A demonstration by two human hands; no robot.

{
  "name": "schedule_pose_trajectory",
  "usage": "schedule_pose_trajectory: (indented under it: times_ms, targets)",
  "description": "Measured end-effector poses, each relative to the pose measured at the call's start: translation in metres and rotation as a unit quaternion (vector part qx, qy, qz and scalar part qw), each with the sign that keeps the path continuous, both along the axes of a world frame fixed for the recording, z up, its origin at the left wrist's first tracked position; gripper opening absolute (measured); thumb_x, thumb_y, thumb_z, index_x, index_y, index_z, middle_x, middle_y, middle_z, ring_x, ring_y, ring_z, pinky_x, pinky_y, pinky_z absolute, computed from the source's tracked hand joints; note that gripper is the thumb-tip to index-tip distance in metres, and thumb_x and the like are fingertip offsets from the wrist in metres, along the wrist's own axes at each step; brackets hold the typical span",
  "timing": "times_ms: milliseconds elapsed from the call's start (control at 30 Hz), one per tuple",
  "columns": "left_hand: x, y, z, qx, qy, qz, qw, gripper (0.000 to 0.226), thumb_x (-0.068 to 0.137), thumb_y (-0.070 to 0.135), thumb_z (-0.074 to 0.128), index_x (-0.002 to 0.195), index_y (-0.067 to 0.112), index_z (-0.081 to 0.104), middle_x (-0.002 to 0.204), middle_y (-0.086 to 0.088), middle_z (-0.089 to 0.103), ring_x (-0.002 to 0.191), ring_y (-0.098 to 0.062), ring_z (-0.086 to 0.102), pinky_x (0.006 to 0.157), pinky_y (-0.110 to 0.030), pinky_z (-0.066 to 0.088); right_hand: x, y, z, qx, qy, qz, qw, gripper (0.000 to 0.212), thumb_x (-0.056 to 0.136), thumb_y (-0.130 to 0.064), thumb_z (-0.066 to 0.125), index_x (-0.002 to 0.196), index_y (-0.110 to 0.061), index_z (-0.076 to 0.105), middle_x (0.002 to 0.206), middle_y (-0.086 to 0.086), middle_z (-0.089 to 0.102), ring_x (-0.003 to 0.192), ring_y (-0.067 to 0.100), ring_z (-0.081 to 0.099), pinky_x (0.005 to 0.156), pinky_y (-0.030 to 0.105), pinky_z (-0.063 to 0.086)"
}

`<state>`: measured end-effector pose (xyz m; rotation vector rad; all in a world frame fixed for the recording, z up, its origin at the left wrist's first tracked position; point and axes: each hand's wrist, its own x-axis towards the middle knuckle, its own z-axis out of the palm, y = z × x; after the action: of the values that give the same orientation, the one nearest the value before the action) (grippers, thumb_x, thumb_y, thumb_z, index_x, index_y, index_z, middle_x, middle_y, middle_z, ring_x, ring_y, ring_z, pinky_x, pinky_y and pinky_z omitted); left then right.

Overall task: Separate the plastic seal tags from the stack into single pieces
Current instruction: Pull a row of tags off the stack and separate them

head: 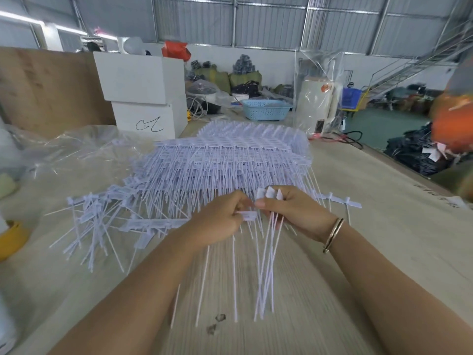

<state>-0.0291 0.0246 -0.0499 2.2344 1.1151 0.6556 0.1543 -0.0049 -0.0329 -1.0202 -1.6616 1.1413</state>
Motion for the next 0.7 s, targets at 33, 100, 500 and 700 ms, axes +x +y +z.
schedule_pose_trajectory:
  times_ms: [33, 100, 500, 700]
  targets:
    - [0.001, -0.002, 0.000, 0.013, 0.009, 0.001, 1.000, 0.022, 0.095, 0.013, 0.050, 0.105, 0.031, 0.043, 0.099, 0.003, 0.058, 0.083, -0.020, 0.060, 0.073, -0.038, 0.048, -0.002, 0.002, -0.002, 0.016, -0.031, -0.013, 0.999, 0.038, 0.086, -0.012, 0.066, 0.058, -0.018, 0.041, 0.055, -0.012, 0.043, 0.049, 0.003, 0.043, 0.050, 0.014, 0.041]
    - [0.002, -0.003, -0.001, 0.028, 0.001, -0.010, 1.000, 0.030, 0.096, 0.012, 0.048, 0.115, 0.029, 0.033, 0.108, 0.001, 0.053, 0.081, -0.015, 0.057, 0.072, -0.025, 0.047, -0.007, 0.005, -0.004, 0.050, -0.118, -0.042, 0.991, 0.034, 0.085, -0.014, 0.068, 0.063, -0.018, 0.043, 0.058, -0.012, 0.042, 0.048, -0.001, 0.041, 0.049, 0.011, 0.039]
    - [0.005, -0.005, 0.001, -0.015, -0.106, -0.012, 0.994, 0.048, 0.085, -0.010, 0.045, 0.114, 0.026, 0.029, 0.104, 0.001, 0.040, 0.077, -0.004, 0.044, 0.055, -0.008, 0.037, -0.008, 0.008, -0.003, 0.043, -0.299, -0.019, 0.953, 0.045, 0.082, -0.021, 0.072, 0.050, -0.024, 0.040, 0.044, -0.014, 0.038, 0.044, -0.001, 0.040, 0.048, 0.008, 0.031]
    - [-0.012, 0.004, 0.001, 0.061, 0.078, 0.020, 0.995, 0.028, 0.098, 0.025, 0.045, 0.071, 0.025, 0.051, 0.061, 0.012, 0.055, 0.053, -0.006, 0.046, 0.052, -0.024, 0.031, 0.001, 0.006, 0.001, 0.045, -0.255, -0.021, 0.966, 0.045, 0.083, -0.024, 0.072, 0.056, -0.020, 0.036, 0.053, -0.014, 0.033, 0.048, 0.000, 0.032, 0.051, 0.011, 0.029]
